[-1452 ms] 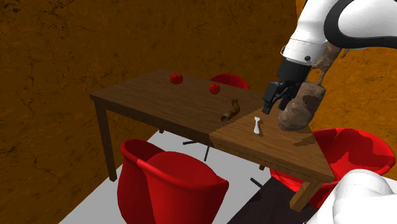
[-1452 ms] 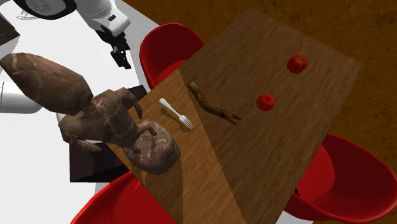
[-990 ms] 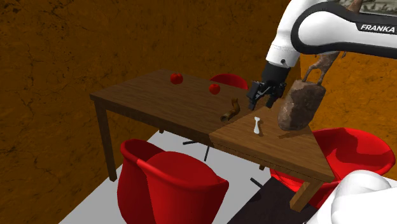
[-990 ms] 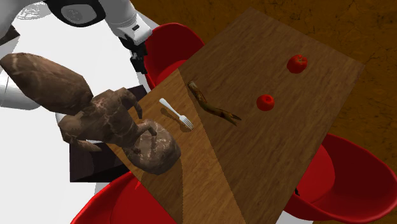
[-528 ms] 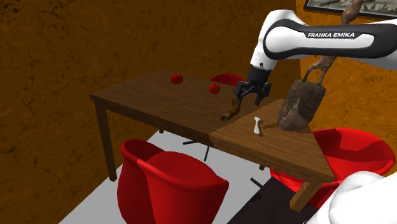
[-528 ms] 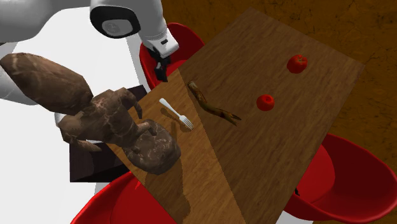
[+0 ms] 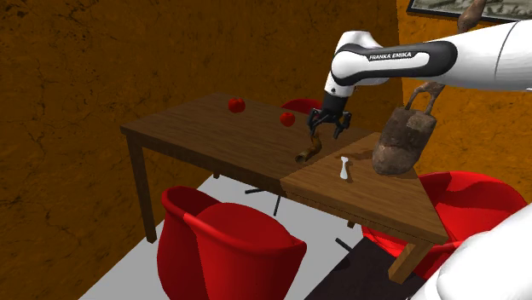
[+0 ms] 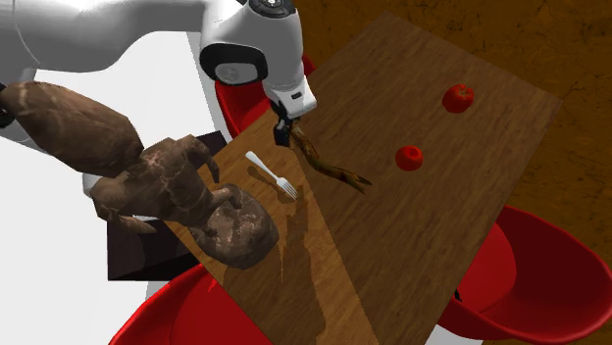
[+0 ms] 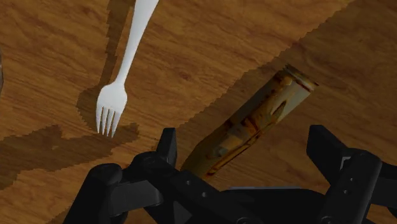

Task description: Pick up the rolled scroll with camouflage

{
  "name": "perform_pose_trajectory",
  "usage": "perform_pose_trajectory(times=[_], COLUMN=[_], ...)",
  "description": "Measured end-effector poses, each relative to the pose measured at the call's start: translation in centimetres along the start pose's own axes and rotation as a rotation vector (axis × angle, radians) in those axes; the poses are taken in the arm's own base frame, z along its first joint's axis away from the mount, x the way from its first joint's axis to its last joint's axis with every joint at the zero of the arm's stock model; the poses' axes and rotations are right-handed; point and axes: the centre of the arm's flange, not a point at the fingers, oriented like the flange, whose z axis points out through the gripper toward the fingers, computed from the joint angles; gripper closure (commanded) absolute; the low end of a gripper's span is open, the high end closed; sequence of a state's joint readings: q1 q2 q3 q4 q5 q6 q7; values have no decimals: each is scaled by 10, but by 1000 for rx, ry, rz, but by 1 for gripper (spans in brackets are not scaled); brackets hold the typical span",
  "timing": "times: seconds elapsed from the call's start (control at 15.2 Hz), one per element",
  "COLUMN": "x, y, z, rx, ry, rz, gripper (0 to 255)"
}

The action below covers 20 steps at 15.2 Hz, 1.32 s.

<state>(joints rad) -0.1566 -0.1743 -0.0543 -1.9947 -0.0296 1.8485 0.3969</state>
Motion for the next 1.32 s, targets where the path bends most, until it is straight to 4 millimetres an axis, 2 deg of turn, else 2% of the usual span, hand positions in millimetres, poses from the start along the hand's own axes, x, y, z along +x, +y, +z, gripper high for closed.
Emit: perform_pose_trajectory(times=[0.13, 0.59, 1.12, 1.19, 1.32], x=[25, 101, 106, 106, 107], y=[2, 31, 34, 33, 33], z=[9, 38, 80, 81, 83], rx=[-5, -24, -26, -26, -26], ry=[1, 2, 2, 2, 2], rz=[48, 204, 219, 219, 219], gripper=[0, 0, 0, 255, 255])
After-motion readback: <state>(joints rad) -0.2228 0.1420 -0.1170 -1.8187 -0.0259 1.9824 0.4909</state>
